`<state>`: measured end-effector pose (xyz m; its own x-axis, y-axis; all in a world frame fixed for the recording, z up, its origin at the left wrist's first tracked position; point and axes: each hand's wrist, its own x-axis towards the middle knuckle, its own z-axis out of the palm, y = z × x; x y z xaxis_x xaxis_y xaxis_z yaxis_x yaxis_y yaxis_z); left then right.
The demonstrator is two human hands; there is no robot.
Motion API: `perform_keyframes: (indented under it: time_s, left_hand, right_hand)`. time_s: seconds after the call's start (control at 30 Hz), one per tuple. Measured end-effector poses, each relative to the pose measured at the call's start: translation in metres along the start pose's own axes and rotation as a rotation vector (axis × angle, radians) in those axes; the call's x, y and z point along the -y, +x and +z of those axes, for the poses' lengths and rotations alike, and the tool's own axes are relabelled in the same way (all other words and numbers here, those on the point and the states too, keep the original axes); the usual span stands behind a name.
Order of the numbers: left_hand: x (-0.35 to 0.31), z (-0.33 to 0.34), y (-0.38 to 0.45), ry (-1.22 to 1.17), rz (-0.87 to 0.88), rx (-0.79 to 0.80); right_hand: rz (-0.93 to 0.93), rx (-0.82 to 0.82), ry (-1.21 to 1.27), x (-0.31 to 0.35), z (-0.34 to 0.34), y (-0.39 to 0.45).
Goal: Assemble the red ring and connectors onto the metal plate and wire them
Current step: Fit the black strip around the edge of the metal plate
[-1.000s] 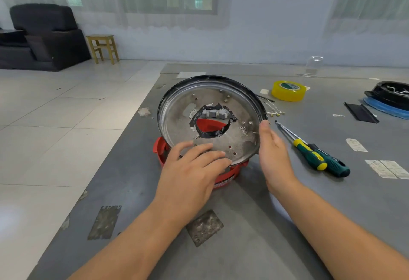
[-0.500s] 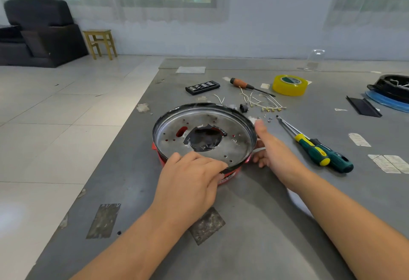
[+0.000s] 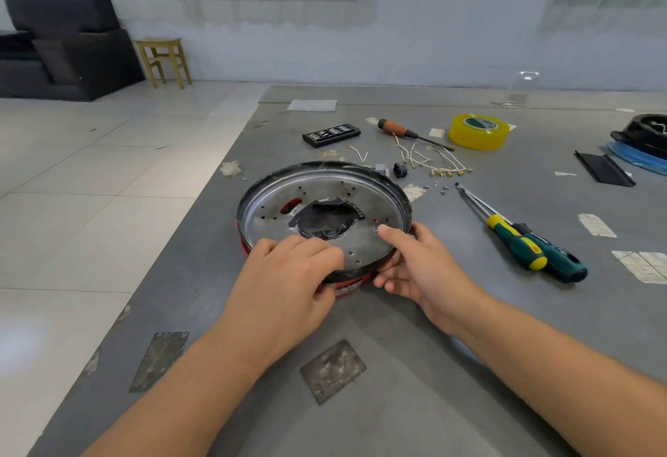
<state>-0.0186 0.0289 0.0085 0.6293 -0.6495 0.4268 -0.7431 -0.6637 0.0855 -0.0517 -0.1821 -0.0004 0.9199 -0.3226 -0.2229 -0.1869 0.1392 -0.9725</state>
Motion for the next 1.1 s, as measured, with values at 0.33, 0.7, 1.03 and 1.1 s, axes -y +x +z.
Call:
perform_keyframes:
  time_s: [0.33,0.7,1.03,1.1]
  left_hand:
    - [0.019,-0.006,0.003,-0.122,0.016,0.028]
    - [0.009,-0.008,0.011,0.055,0.077,-0.011]
    - [0.021,0.001,0.011,0.101,0.272,-0.158]
    - [0.024,0.004,0.009,0.083,0.28,-0.171]
  right_hand:
    - [0.075,0.087,0.034,0.003,0.002,0.004]
    - [-0.044,0.043,-0.13,-0.002,0.007,-0.003]
    - [-1.421,-0.079,-1.227,0.002,-0.025,0.018]
    - [-1.513,-0.036,-1.248,0.001,-0.02,0.026]
